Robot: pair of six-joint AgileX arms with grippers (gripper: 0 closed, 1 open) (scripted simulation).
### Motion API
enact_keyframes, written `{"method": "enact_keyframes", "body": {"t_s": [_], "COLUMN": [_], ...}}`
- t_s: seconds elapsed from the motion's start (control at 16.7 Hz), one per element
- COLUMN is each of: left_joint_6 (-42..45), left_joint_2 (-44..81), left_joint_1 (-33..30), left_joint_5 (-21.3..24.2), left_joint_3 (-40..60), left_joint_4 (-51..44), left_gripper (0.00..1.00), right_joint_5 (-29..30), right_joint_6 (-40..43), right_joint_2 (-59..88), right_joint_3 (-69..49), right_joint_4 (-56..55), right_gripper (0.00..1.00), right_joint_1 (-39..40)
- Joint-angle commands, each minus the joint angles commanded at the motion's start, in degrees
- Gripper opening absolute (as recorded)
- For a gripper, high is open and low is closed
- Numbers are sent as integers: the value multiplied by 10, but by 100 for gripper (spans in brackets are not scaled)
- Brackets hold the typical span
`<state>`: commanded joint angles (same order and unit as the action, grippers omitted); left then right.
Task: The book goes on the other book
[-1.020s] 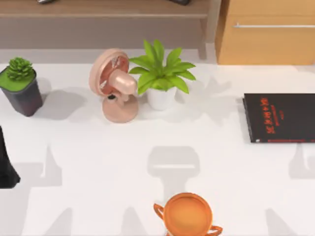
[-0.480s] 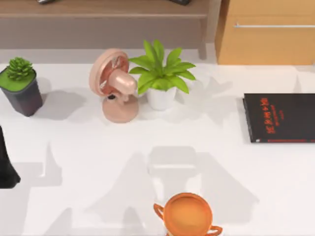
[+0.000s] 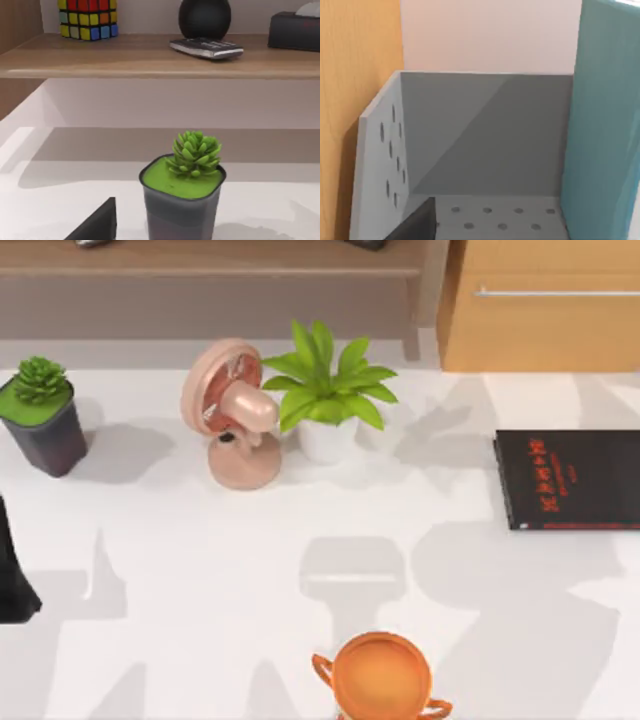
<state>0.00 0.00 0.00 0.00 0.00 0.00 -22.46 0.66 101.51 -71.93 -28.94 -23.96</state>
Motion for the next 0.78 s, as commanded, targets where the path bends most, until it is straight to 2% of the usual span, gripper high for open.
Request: {"method": "enact_keyframes", "body": {"t_s": [0.3,0.78], "left_joint_6": [0,0], "left_joint_2": [0,0], "left_joint_1": [0,0], "left_joint_5": [0,0], "left_joint_3": [0,0], "left_joint_4": [0,0], "left_gripper": [100,100], "right_joint_5": [-33,-33], "right_joint_6": [1,1], "right_joint_2": [141,159], "right_joint_3": [-105,-122], "right_joint_4": [-43,-44], "right_gripper": [100,100], "right_joint_1": [-35,-35]}}
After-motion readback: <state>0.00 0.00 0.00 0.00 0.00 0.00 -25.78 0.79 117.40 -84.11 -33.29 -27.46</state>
